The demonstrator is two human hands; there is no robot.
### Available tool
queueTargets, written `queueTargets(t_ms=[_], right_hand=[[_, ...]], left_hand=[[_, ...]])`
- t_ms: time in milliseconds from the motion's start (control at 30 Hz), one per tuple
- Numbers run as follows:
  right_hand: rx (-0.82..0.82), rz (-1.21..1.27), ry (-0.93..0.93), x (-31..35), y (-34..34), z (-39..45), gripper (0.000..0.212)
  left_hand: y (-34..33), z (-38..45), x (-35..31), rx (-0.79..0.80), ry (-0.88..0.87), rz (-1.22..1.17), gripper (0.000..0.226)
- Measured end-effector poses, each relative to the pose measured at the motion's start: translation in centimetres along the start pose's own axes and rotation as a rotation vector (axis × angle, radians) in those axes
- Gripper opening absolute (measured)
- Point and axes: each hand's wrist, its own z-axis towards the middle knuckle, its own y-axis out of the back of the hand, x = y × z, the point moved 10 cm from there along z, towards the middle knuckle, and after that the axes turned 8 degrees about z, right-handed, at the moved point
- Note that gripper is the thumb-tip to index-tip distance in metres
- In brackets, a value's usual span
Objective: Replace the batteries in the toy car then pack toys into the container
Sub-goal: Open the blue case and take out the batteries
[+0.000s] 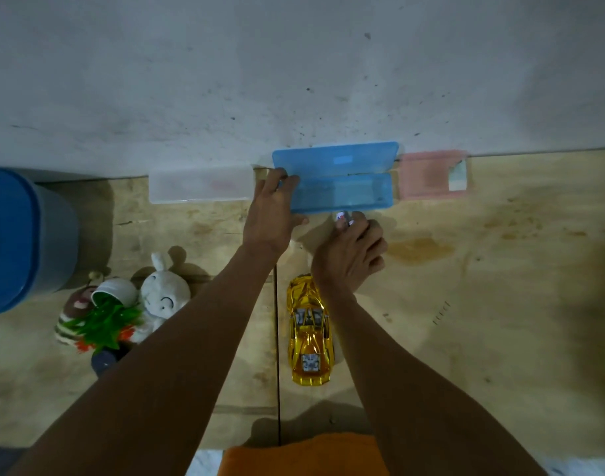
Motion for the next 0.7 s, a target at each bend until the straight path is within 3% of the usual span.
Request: queueTargets(t_ms=[400,567,700], right_hand=[[0.125,0.188,0.016,-0.1,1.3,0.4,0.039],[0.23,0.313,0.148,-0.1,3.1,2.0,0.032],[0.224,0.324,0.178,-0.4,4.6,4.5,0.019]], left_hand=[[0.3,-0.1,-0.2,-0.016,-0.015,-0.014,0.071],[0.3,-0.2,-0.4,-0.015,-0.024,-0.016,0.07],[0.3,-0.3,-0.4,-0.02,-0.025,0.0,0.069]])
